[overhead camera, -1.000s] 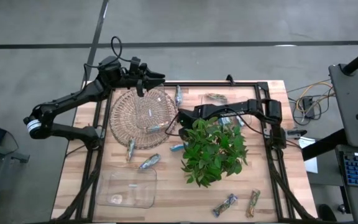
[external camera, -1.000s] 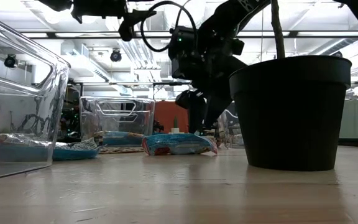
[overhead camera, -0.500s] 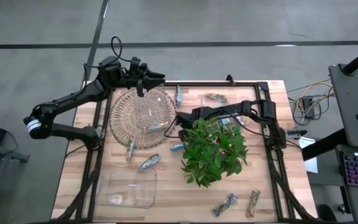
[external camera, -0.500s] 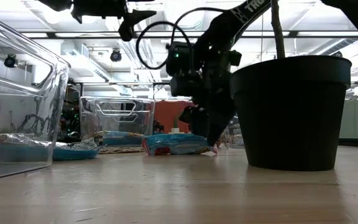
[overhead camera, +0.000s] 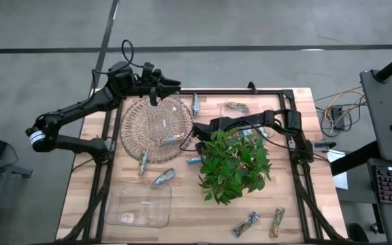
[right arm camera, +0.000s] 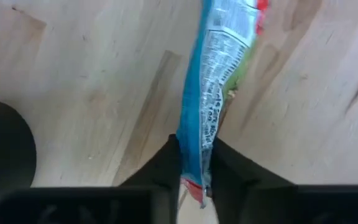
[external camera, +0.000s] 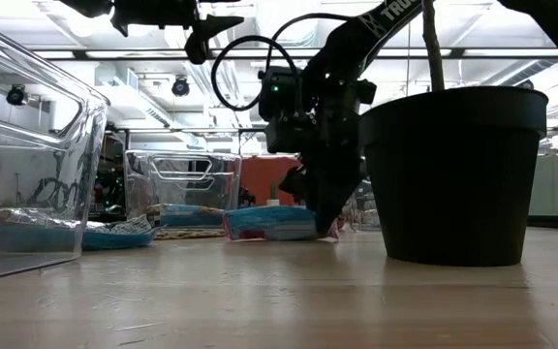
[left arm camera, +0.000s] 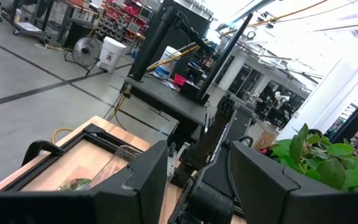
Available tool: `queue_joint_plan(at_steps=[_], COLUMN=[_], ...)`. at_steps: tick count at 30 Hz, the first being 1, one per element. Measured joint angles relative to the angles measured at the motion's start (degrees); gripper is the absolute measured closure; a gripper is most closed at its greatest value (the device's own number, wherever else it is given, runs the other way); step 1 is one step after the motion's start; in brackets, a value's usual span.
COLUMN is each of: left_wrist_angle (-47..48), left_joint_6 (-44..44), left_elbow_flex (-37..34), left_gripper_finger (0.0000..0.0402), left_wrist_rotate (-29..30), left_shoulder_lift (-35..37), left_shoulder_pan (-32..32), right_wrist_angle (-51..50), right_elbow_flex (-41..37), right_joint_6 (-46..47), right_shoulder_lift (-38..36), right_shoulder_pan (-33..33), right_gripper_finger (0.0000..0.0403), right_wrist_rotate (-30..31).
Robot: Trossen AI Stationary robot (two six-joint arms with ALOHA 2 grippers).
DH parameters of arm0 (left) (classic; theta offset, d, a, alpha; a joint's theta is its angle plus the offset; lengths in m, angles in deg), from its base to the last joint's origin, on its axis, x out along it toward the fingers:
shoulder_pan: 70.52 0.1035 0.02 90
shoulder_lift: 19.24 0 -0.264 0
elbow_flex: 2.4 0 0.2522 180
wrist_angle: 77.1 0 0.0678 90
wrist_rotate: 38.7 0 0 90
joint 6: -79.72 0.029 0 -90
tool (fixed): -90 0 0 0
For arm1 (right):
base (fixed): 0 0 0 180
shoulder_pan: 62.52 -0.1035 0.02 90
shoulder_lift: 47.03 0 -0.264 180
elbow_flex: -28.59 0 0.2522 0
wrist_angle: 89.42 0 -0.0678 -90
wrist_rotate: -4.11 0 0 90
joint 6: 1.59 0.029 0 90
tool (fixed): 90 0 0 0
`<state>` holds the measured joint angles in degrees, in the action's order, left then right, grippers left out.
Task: Pick and place Granola Bars by type
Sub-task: Put the red granola bar into the top right transparent bin
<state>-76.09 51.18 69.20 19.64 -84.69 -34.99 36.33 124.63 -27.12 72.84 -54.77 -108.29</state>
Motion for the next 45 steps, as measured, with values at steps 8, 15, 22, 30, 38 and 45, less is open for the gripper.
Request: queue_joint_plan(at_steps=[8, 15, 22, 30, 38, 45], left_wrist_angle=[0.0, 0.1, 0.4, 0.4, 0.5, 0.5], left_joint_6=[0.0, 0.0, 0.0, 0.0, 0.0, 0.0], left_elbow_flex=[0.0, 0.0, 0.0, 0.0, 0.0, 0.0], left_gripper_finger=[0.0244, 0.0244, 0.0244, 0.0244, 0.0244, 0.0244], left_wrist_rotate=[0.0, 0.0, 0.0, 0.0, 0.0, 0.0], left_shoulder_lift=[0.0, 0.0, 0.0, 0.0, 0.0, 0.0], left_shoulder_pan=[0.0, 0.0, 0.0, 0.0, 0.0, 0.0], right_wrist_angle=[-5.1, -6.0, -6.3, -10.6, -17.1, -24.2], right_elbow_flex=[0.0, 1.4, 5.9, 8.7, 8.8, 7.6], right_joint_6=[1.6, 3.5, 13.2, 26.5, 38.3, 55.6], right_shoulder_lift=[-1.8, -5.7, -9.3, -13.8, -17.9, -20.0], right_shoulder_pan=[0.1, 0.5, 2.1, 5.0, 8.6, 10.8], right_gripper_finger=[0.0389, 0.0391, 0.0392, 0.0392, 0.0392, 0.0392], right_wrist_rotate=[0.0, 3.3, 10.2, 21.4, 29.1, 37.6])
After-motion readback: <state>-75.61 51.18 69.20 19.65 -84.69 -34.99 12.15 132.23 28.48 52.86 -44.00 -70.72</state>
